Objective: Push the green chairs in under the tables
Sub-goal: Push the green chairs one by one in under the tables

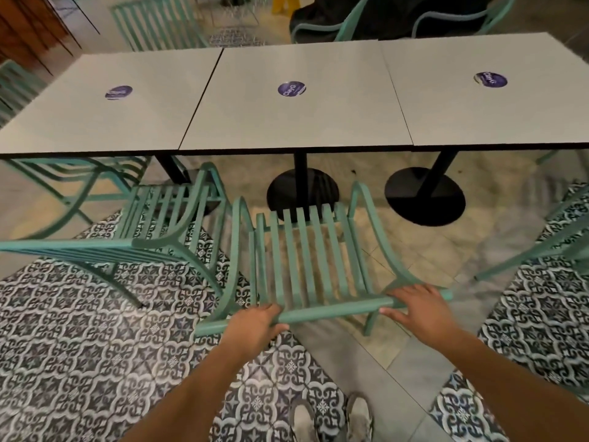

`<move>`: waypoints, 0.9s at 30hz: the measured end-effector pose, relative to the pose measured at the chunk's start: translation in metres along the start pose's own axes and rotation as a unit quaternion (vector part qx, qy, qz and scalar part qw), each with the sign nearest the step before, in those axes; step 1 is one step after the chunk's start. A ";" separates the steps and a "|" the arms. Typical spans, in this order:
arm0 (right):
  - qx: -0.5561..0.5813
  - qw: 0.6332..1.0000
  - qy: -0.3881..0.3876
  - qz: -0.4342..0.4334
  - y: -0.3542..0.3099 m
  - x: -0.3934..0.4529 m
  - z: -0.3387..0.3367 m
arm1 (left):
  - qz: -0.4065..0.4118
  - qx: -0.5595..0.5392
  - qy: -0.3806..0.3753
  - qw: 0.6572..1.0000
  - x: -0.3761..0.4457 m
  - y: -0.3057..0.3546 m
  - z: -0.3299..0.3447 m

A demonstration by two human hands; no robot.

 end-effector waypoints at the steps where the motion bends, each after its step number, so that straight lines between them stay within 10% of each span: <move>1: 0.000 1.000 0.011 0.001 0.001 0.001 -0.004 | 0.004 0.002 -0.002 1.000 0.002 0.001 -0.002; 27: 0.030 0.994 -0.065 0.086 -0.033 0.157 -0.021 | -0.036 0.021 -0.011 0.999 0.130 -0.098 -0.112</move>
Point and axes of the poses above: each hand's wrist, its own x-axis towards the middle knuckle, its own z-axis out of the palm, y = z × x, the point moved 10 cm from there along x, towards the middle knuckle, and after that the axes turned 10 degrees about -x, right-handed, at the moved point
